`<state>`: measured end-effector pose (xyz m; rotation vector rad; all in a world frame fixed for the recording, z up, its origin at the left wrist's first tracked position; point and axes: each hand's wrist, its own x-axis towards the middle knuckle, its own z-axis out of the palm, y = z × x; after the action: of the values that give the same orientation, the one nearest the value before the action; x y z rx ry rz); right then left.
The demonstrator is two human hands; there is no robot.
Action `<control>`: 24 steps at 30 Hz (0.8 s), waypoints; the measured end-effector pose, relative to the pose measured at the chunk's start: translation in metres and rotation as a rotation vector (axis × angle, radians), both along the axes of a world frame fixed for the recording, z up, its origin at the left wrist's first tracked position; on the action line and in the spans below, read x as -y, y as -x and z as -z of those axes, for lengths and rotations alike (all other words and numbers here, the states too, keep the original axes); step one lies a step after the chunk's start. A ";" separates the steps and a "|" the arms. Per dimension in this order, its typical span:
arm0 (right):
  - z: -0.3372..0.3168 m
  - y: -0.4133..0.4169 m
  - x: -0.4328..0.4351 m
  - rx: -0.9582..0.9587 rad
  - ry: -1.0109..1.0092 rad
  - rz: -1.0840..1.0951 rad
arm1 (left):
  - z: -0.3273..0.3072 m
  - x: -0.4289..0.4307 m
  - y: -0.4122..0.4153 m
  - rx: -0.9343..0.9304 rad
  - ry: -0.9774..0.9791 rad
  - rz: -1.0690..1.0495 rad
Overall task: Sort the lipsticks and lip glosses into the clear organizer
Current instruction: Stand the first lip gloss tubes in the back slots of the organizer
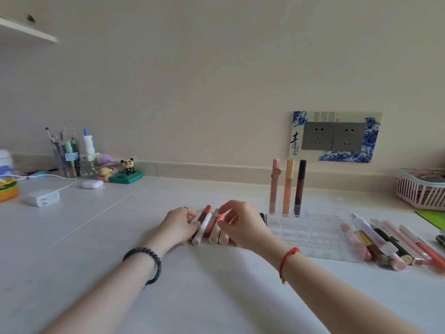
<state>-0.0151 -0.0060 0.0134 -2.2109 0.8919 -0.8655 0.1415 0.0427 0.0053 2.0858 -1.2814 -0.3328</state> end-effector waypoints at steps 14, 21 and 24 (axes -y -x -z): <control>-0.006 -0.084 0.057 -0.448 0.020 0.210 | 0.019 0.002 -0.010 -0.186 0.177 -0.001; 0.000 -0.097 0.064 -0.484 -0.069 0.351 | 0.020 0.004 -0.009 -0.115 0.207 0.015; -0.001 -0.094 0.067 -0.417 -0.126 0.358 | 0.021 0.006 -0.009 -0.071 0.214 0.004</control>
<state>0.0792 -0.0727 0.0143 -2.1907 1.5312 -0.4815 0.1505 0.0369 -0.0158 1.8751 -1.2236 -0.2576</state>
